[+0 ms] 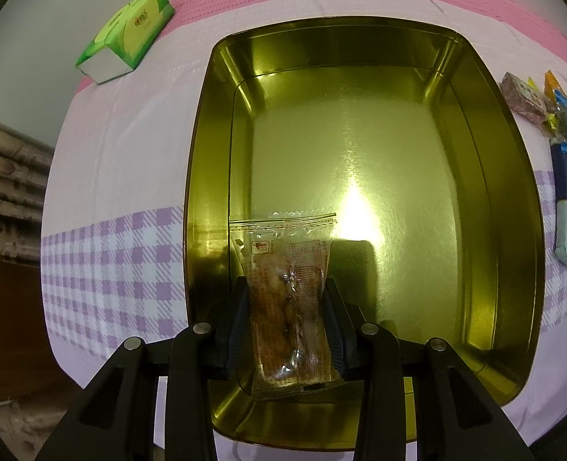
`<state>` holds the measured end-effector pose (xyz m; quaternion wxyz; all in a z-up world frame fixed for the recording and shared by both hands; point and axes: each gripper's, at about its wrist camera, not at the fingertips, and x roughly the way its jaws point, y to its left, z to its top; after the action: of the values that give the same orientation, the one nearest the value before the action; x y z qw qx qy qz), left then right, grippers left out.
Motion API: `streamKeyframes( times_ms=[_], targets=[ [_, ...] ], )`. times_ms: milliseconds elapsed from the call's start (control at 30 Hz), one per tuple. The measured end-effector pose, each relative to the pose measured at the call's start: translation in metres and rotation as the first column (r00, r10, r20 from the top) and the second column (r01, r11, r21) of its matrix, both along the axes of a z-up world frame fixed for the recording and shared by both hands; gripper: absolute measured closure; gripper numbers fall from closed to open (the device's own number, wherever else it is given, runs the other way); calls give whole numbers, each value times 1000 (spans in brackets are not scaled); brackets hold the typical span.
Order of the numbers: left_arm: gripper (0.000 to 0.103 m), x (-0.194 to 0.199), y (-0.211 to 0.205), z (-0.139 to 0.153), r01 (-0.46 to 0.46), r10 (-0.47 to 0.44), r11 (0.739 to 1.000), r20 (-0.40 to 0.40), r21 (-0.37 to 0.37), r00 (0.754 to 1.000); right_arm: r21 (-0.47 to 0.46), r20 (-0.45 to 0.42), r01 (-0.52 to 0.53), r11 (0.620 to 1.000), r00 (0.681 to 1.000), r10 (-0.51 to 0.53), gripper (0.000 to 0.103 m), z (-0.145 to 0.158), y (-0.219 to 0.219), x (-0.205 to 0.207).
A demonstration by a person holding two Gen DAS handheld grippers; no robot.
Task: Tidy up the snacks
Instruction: 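Carry the crisp-stick bag into the gold tin and release it with the left tool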
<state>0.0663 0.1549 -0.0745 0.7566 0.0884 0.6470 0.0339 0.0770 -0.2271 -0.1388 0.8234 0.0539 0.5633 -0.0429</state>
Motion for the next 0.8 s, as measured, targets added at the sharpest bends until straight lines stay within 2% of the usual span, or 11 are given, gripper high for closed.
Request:
streamKeyframes(
  times_ms=[200, 333, 500, 667, 800],
  targets=[
    [64, 0, 1, -1, -5, 5, 1000, -5, -5, 1000, 1, -2, 0, 1000, 1000, 0, 61, 0, 0, 0],
    [57, 0, 1, 3, -12, 12, 1000, 3, -11, 1000, 2, -2, 2, 1000, 1000, -2, 61, 0, 0, -1],
    [54, -2, 5, 17, -20, 20, 1000, 28, -20, 999, 1, -4, 2, 1000, 1000, -2, 61, 0, 0, 0],
    [53, -6, 5, 35, -23, 23, 1000, 91, -1, 996, 1, -4, 5, 1000, 1000, -5, 61, 0, 0, -2],
    [53, -14, 5, 49, -65, 66, 998, 183, -11, 981, 0, -5, 5, 1000, 1000, -5, 61, 1, 0, 0]
  ],
)
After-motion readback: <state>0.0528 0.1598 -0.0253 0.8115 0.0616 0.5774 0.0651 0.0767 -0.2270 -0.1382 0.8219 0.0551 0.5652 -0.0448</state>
